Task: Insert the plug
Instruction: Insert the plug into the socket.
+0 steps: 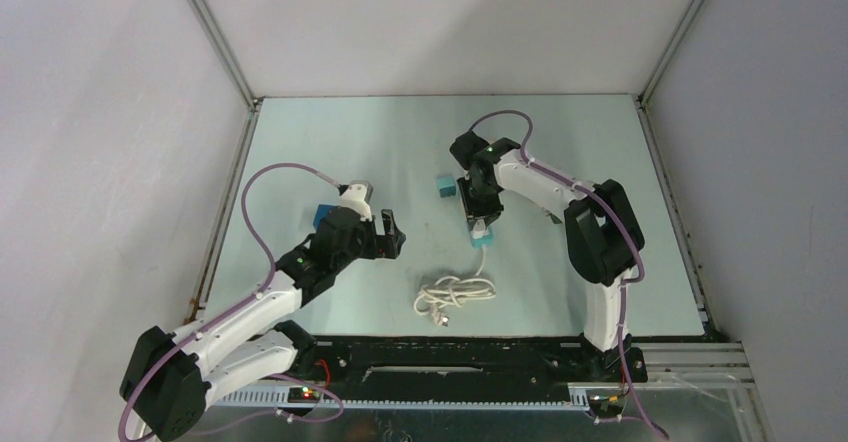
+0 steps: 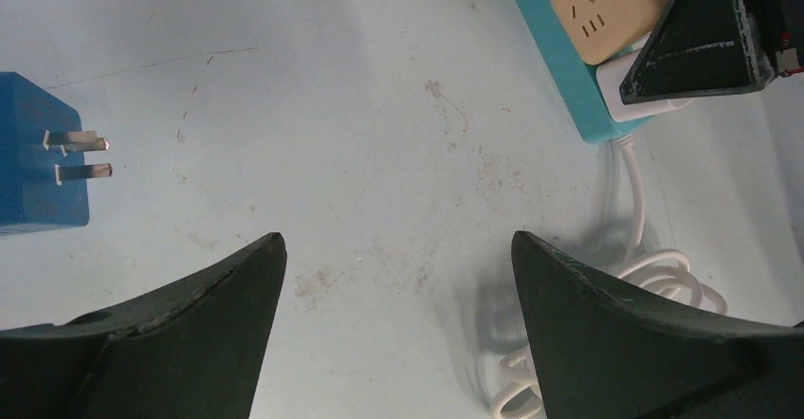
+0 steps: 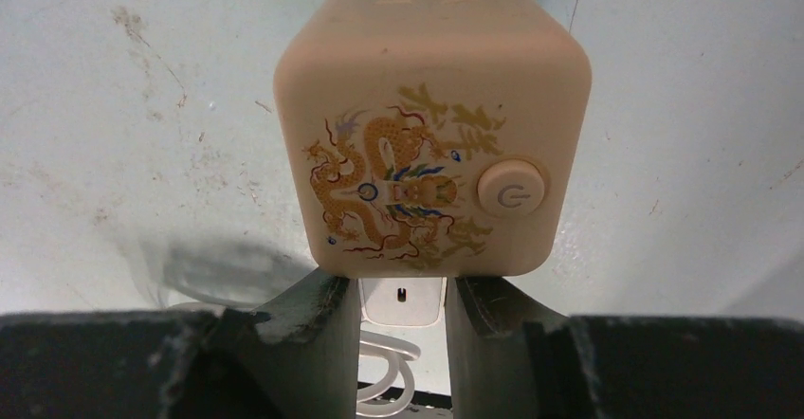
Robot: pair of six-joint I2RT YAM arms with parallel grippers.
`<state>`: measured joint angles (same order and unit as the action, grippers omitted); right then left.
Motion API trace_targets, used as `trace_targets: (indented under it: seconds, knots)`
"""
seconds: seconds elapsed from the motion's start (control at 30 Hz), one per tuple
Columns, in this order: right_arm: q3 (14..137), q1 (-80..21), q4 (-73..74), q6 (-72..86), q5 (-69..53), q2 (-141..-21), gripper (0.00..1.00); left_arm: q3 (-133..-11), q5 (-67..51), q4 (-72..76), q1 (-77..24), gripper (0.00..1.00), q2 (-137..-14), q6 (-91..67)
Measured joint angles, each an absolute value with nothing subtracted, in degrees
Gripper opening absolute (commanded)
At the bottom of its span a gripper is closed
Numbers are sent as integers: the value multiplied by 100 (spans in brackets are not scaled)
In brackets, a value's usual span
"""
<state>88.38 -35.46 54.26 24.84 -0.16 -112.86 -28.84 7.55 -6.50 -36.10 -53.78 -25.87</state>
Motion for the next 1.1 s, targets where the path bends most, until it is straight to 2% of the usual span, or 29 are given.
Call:
trace_targets:
  seconds: [0.93, 0.97, 1.03, 1.1]
  knots:
    - [8499, -3389, 5057, 2403, -121, -11146, 0, -2884, 740, -482, -3651, 92, -5430, -2589]
    - [8499, -3389, 5057, 2392, -128, -11142, 9, -2884, 740, -484, -3651, 92, -5428, -2589]
    - [8486, -3389, 5041, 2364, -139, -11115, 45, -2884, 740, -489, -3651, 92, -5406, -2589]
    - [8447, -3391, 5002, 2333, -150, -11069, 64, -2884, 742, -489, -3651, 92, -5360, -2589]
